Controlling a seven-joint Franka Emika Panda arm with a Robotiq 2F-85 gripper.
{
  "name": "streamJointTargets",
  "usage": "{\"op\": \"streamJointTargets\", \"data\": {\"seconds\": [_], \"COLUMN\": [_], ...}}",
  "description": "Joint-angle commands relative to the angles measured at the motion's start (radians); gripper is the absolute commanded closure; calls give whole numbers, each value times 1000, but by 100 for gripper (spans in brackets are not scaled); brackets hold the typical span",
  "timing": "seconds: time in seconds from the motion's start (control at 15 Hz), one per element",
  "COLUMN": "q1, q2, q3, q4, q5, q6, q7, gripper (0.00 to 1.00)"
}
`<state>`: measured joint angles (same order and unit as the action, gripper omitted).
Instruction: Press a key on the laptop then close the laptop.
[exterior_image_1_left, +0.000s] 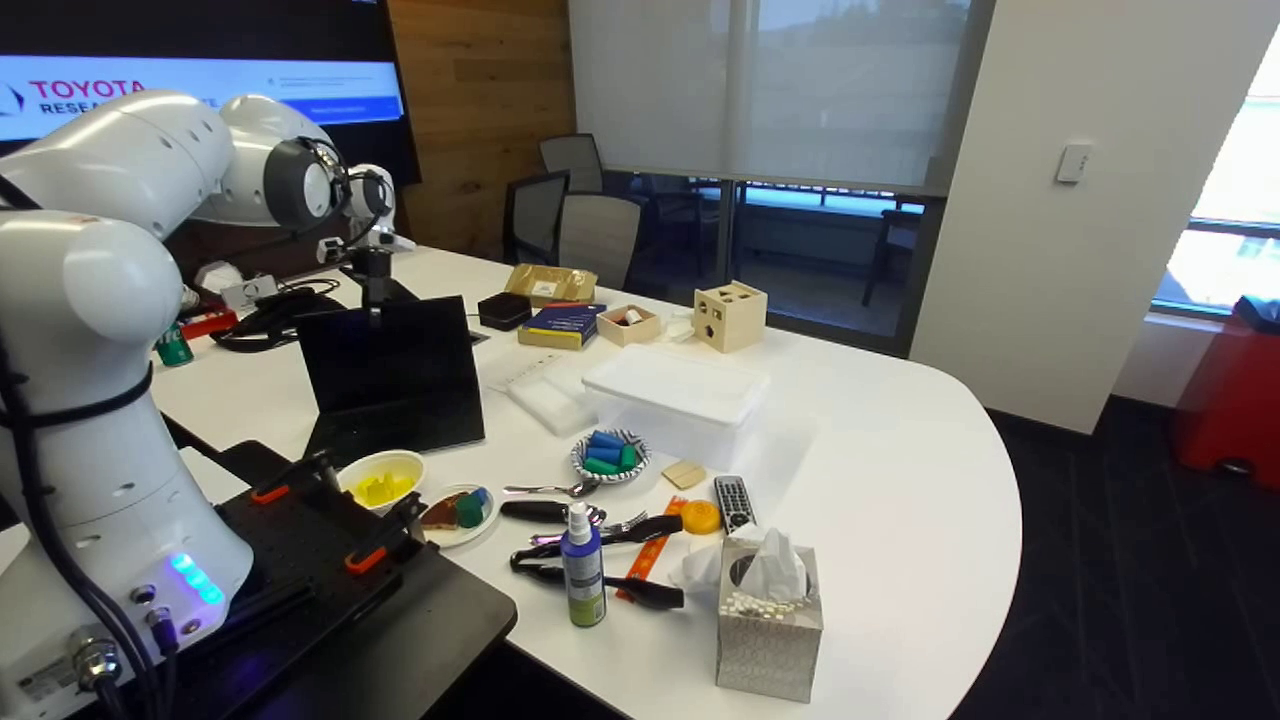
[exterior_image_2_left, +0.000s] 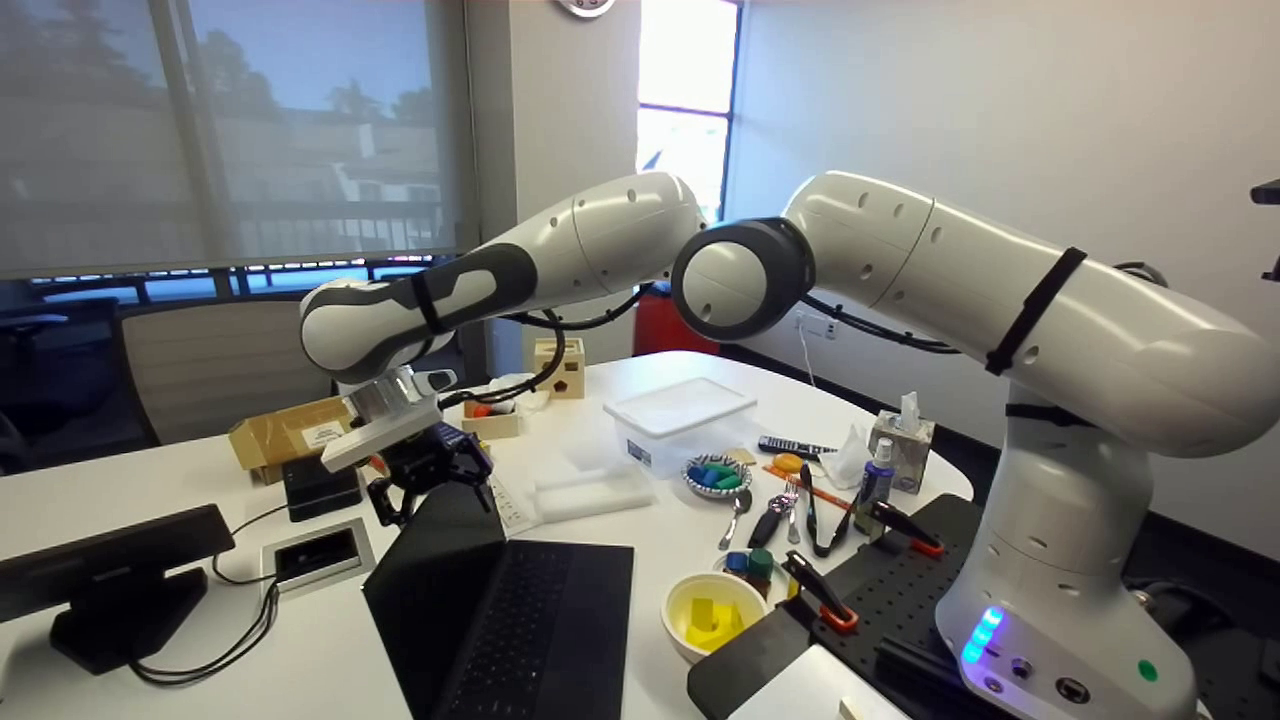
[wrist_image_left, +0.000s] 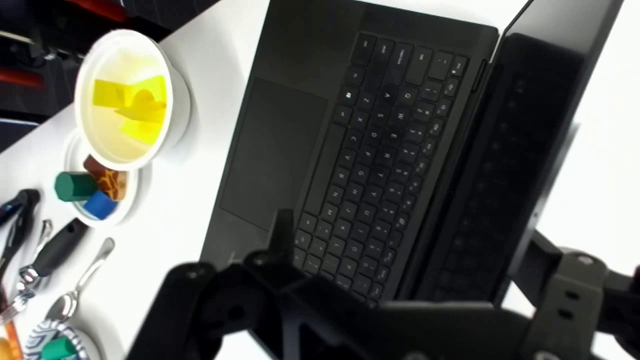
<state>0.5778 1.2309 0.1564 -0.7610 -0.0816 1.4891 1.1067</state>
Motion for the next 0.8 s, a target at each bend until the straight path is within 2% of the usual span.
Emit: {"op": "streamJointTargets", "data": {"seconds": [0.0, 0.53, 0.73], "q1": [-34, -110, -131], "q2": [-31, -50, -50], "q3": [-13, -3, -4], "q4": [-67, -174, -216], "q5": [15, 93, 109], "q6": [-104, -208, -211], "q7": [53, 124, 124], "gripper": [0, 0, 0]}}
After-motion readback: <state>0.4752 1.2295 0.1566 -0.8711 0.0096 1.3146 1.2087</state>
